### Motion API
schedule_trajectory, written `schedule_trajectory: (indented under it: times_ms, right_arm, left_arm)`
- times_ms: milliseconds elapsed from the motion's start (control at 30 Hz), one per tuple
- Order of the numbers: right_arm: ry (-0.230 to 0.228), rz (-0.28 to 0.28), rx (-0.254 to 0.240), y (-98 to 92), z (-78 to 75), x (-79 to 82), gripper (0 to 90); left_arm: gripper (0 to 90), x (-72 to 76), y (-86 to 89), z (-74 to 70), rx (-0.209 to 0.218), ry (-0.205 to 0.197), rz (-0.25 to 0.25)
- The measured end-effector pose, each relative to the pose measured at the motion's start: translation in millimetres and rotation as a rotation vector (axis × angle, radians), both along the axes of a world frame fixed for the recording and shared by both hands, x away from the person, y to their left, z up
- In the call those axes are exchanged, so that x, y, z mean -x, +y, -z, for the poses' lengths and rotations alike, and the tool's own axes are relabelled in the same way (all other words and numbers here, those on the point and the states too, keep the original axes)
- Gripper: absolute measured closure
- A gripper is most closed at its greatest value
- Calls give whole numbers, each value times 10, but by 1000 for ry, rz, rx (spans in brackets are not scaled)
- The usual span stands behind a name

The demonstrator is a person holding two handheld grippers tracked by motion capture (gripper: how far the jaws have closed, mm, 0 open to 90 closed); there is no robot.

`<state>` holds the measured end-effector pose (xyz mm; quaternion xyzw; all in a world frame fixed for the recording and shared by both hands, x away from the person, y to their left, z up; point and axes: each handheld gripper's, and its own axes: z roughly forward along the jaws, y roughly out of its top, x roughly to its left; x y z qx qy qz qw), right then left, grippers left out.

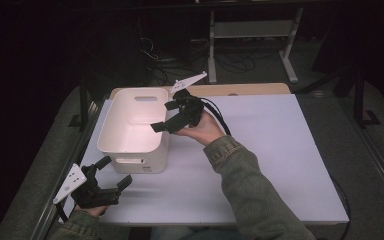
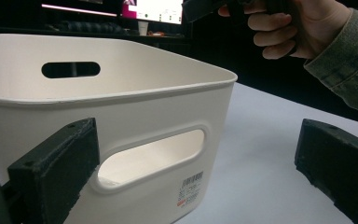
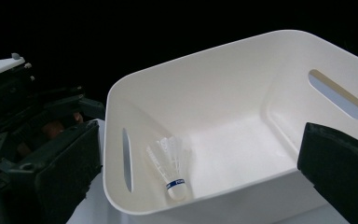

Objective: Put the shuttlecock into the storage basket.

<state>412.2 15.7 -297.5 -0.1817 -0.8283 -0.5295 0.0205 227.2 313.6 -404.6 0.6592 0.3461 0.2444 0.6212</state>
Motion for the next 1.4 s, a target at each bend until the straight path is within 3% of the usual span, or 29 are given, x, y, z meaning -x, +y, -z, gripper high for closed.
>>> schedule_trajectory:
  times_ms: [200, 667, 800, 900, 1067, 1233, 1400]
  right_arm:
    - [-20, 12, -21, -162, 3, 30, 0]
    - [10, 53, -25, -531, 96, 83, 0]
    - [2, 70, -49, -636, 109, 109, 0]
    - [4, 69, -61, -666, 134, 120, 0]
    - [13, 77, -69, -735, 199, 149, 0]
    - [20, 76, -109, -808, 227, 200, 0]
    - [8, 85, -108, -891, 272, 230, 0]
  left_arm:
    - [0, -8, -8, 4, -5, -8, 4]
    - [0, 8, 1, -4, -4, -14, -4]
    - [0, 7, 4, -5, -6, -19, -6]
    - [0, 8, -5, -6, 6, -19, -6]
    - [0, 8, 10, -10, -17, -18, -5]
    - [0, 9, 7, -9, -16, -15, -9]
    - [0, 5, 8, -6, -16, -15, -9]
